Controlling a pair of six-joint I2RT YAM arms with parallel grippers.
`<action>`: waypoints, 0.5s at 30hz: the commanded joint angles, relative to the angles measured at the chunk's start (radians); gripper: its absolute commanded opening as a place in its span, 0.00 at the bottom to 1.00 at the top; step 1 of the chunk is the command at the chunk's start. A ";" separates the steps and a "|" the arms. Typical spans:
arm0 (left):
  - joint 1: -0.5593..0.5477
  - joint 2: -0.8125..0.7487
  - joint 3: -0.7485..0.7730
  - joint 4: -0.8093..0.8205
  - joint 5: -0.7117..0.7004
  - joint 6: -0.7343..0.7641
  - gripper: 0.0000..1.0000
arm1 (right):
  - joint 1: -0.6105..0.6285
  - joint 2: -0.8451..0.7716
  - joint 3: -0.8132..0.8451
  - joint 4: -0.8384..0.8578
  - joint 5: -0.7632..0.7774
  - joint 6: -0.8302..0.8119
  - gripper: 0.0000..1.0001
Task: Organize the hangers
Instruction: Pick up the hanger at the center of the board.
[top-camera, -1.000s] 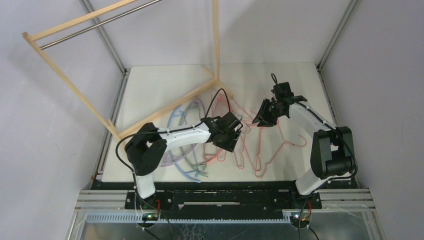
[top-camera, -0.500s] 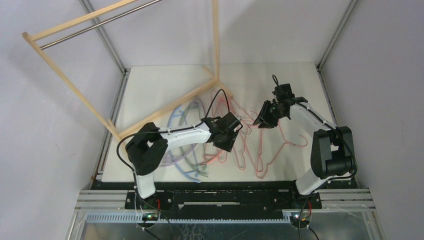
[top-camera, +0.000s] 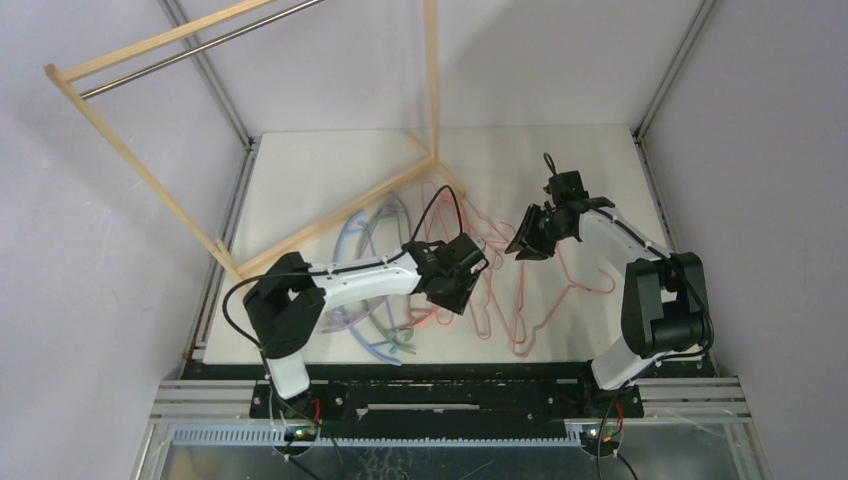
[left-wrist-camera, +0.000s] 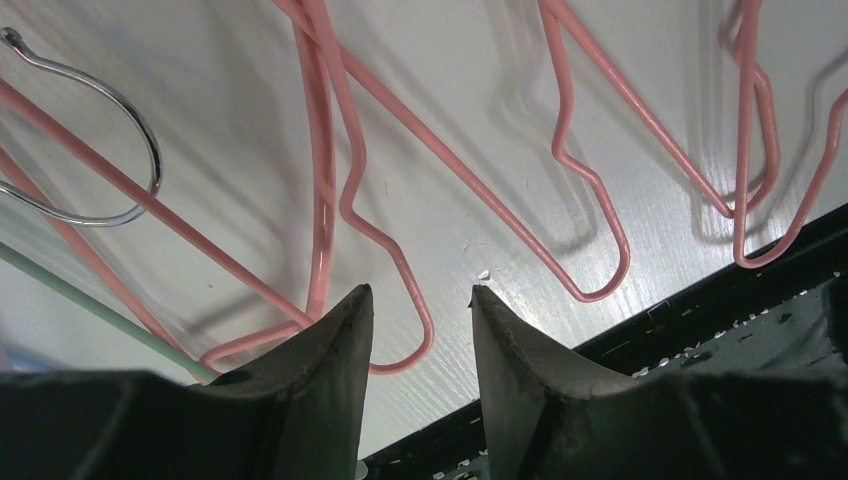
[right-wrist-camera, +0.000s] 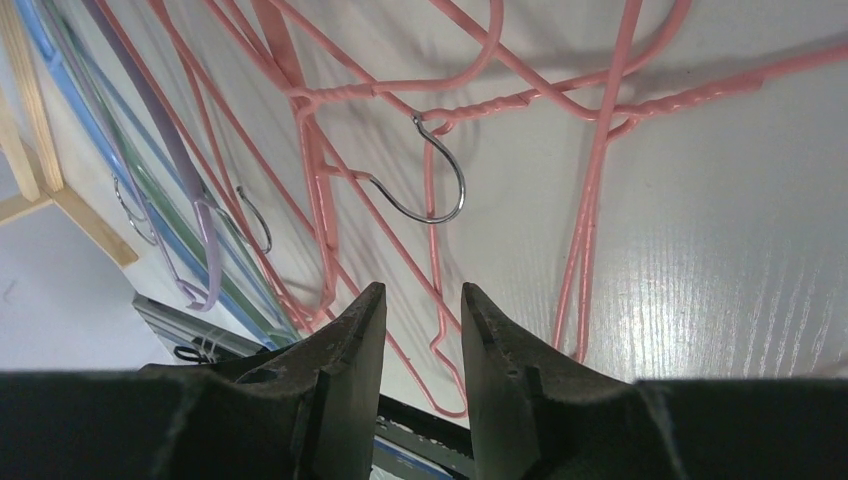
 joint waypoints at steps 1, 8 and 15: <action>-0.006 -0.032 -0.022 0.006 -0.005 -0.016 0.46 | -0.002 -0.040 -0.011 0.034 -0.009 -0.007 0.41; -0.005 0.039 0.008 0.037 0.000 0.009 0.48 | -0.002 -0.040 -0.013 0.033 -0.006 -0.007 0.41; -0.004 0.090 0.029 0.069 0.007 0.029 0.48 | -0.004 -0.038 -0.014 0.029 0.002 -0.008 0.41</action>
